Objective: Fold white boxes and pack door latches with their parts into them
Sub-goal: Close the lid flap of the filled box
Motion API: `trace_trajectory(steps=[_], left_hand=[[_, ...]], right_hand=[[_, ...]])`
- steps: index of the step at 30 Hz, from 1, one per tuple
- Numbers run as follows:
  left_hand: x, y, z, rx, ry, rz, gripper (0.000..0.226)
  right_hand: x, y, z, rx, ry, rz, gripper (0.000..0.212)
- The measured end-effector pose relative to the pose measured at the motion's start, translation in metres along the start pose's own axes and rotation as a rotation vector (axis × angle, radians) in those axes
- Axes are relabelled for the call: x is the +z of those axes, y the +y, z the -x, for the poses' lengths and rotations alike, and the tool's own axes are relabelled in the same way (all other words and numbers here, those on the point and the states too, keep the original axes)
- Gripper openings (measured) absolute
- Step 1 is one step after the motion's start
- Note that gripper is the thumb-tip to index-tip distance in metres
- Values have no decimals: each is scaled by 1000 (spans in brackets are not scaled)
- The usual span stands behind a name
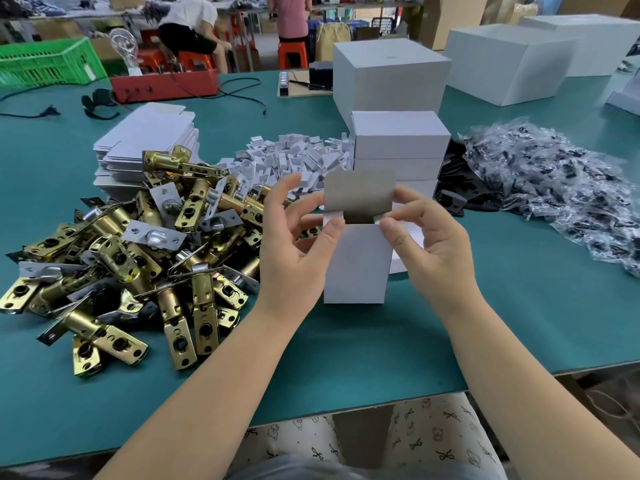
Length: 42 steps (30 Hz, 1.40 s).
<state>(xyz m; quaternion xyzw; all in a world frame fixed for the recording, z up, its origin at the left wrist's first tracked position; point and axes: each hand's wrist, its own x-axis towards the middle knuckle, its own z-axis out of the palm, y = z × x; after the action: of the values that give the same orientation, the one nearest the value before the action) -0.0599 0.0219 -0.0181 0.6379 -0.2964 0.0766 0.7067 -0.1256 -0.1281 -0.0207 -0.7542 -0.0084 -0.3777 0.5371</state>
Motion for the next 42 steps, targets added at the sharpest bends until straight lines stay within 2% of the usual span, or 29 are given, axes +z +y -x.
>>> trace_trajectory(steps=[2,4,8,10,17,21,25,30,34,39,42], left_hand=[[0,1,-1,35,-22,-42,48],[-1,1,-3,131,-44,-137,31],[-3,1,-1,203,-73,-150,13],[-3,1,0,178,-86,-117,10],[-7,1,-1,69,-132,-170,34],[-5,2,-5,136,-147,-205,24],[-8,4,-11,196,-156,-248,17],[-16,9,-27,128,-305,-211,20],[-21,12,-32,41,-373,-136,19],[-17,15,-34,-72,-334,-8,17],[-19,13,-35,-67,-359,-12,16]], right_hand=[[2,-1,-1,-51,-5,-78,30],[4,-3,-1,-79,-26,-80,42],[1,-1,-1,-144,-57,34,15],[-1,-2,1,-128,-71,18,11],[1,-5,-1,-112,-101,7,15],[1,-10,-5,-80,-116,10,24],[-2,-18,-11,102,-157,-129,21],[-8,-23,-18,268,-191,-215,16],[-10,-24,-17,273,-199,-246,17],[-6,-24,-14,249,-165,-225,22],[-4,-22,-13,244,-154,-228,20]])
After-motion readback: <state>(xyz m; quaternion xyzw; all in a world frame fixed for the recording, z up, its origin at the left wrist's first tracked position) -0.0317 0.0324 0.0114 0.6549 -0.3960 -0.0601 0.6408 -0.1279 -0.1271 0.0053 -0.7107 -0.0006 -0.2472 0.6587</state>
